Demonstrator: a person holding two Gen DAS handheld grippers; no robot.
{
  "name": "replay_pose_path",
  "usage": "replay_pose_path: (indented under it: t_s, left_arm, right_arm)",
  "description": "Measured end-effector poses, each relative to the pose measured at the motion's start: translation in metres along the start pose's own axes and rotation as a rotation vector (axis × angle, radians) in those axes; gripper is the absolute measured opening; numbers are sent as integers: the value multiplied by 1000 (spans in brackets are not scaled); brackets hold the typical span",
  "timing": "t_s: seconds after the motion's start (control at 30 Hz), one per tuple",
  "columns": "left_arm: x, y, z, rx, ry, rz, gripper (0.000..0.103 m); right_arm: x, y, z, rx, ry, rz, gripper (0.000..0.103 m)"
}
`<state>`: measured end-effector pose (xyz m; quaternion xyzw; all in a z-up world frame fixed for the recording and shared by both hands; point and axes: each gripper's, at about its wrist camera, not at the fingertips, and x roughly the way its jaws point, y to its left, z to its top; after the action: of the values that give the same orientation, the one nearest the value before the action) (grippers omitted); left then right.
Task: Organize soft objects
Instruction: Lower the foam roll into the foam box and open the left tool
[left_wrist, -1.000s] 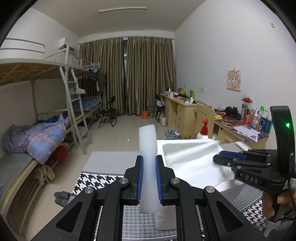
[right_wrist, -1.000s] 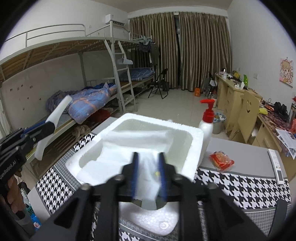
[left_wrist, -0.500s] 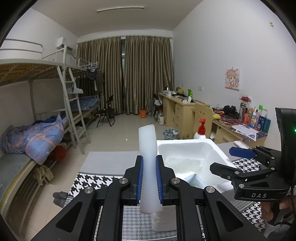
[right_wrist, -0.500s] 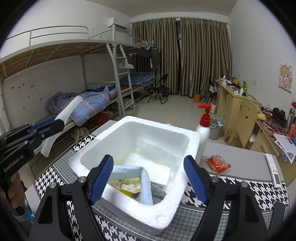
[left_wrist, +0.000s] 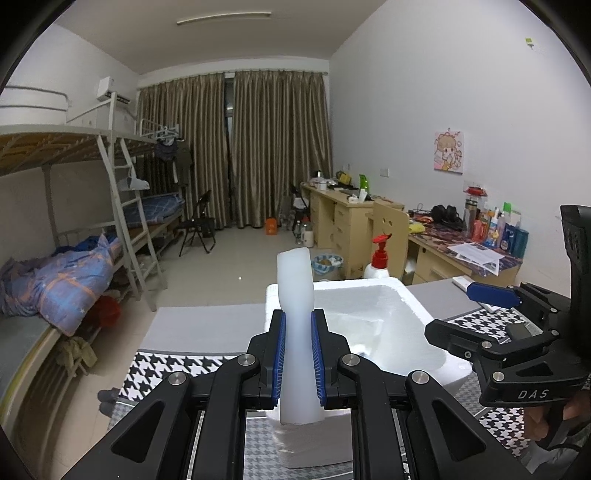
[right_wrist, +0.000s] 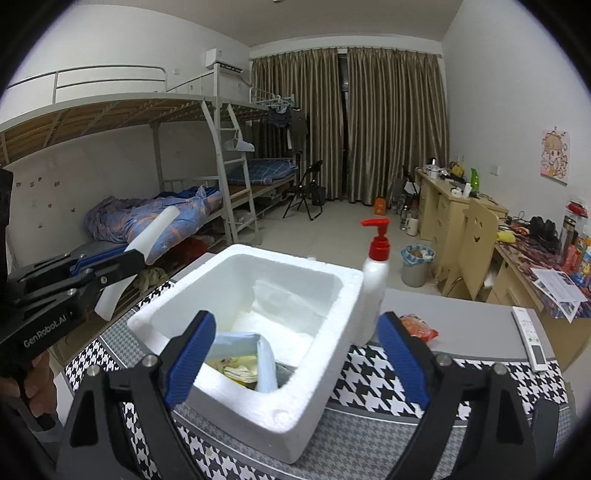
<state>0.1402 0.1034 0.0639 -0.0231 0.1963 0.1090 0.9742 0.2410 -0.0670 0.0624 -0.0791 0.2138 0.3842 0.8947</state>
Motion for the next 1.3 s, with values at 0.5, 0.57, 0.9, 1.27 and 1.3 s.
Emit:
replay_pose_path:
  t_s: [0.5,0.57,0.9,1.27,1.3]
  left_arm:
    - [22,-20,5,23,44,-53,16]
    - [25,-23,5,28,50,-59,16]
    - [42,-38,6,42,84,-70,19]
    - [61,-45,0,67,133,-49,47]
    - [60,-45,-1,61,130,-47,62]
  right_arm:
    - [-15,-22,-12,42,-18,-50,92]
    - [-17,-24,-13,46,-21,-53,92]
    - [-23,-36,-22,77,-23,-69,92]
    - [-33,-47,-28,98,-35,-91,92]
    - [-34,-48,-29,99,-36,-92,92]
